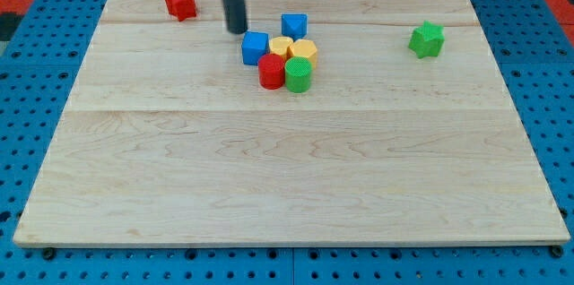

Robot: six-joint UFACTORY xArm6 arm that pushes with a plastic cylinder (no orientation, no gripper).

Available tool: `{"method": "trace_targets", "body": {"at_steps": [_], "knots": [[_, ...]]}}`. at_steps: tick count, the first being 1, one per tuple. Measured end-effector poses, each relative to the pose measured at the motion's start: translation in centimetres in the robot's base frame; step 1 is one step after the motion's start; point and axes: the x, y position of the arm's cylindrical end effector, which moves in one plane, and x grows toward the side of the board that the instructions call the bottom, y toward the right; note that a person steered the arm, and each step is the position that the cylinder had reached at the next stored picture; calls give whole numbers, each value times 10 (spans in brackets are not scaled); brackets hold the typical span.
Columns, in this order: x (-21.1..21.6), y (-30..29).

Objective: Push the blue triangle top right to the blue cube

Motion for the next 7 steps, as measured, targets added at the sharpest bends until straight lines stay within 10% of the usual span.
{"method": "trace_targets", "body": {"at_steps": [2, 5, 7], "knots": [[-21, 126], [-2, 26], [-29, 82]]}}
